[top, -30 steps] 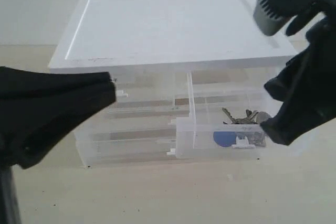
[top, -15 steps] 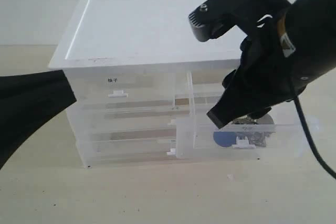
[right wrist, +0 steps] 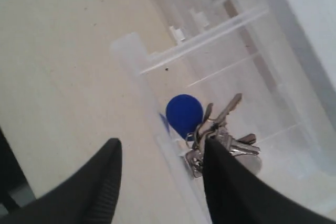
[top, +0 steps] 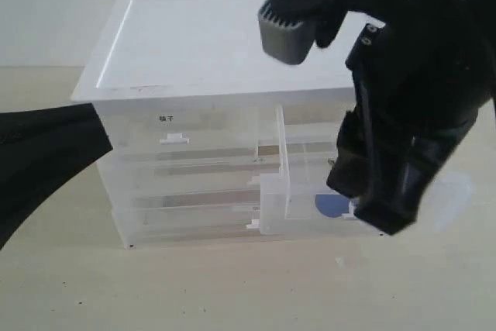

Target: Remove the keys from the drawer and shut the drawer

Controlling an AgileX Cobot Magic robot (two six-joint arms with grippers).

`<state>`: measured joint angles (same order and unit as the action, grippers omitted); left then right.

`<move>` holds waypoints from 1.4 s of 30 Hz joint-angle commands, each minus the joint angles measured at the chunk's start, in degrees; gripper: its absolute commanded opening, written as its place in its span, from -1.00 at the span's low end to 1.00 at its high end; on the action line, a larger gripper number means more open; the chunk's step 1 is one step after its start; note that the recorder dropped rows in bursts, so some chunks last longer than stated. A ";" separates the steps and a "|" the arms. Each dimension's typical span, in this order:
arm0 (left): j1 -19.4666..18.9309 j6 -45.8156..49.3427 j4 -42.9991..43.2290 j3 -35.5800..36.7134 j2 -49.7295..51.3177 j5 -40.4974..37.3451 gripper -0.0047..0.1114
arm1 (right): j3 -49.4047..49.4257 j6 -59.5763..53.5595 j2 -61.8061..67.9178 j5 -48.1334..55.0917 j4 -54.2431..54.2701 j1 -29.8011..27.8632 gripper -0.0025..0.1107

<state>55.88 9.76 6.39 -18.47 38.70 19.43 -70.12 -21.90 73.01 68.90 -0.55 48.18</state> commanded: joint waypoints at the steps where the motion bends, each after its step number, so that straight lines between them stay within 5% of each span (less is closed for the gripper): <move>1: -0.27 0.39 -0.55 0.42 -0.29 -0.17 -0.84 | 5.48 -6.22 0.25 -0.30 -4.61 2.98 -0.20; 5: -0.27 0.56 -0.55 0.54 -0.29 -0.17 -0.84 | 8.29 -2.09 0.25 -5.94 -14.33 4.76 -0.20; 10: -0.27 0.56 -0.55 0.54 0.06 0.21 -0.84 | 8.42 -0.70 0.25 -6.02 -14.22 5.01 -0.21; 20: -0.27 0.56 -0.55 0.54 0.06 0.21 -0.84 | 12.61 -1.68 -0.77 -6.96 -16.62 5.01 -0.93; 36: -0.27 1.29 -0.55 0.54 0.36 0.23 -0.84 | 11.61 -6.78 -12.48 -4.19 -7.54 5.01 -0.93; 42: -0.61 1.45 -2.74 0.54 9.97 1.57 -0.84 | 12.55 -6.78 -12.36 -7.31 -8.58 5.01 -0.93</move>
<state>55.41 10.96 4.90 -18.21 44.15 19.65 -57.00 -29.55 61.72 65.69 -8.12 53.22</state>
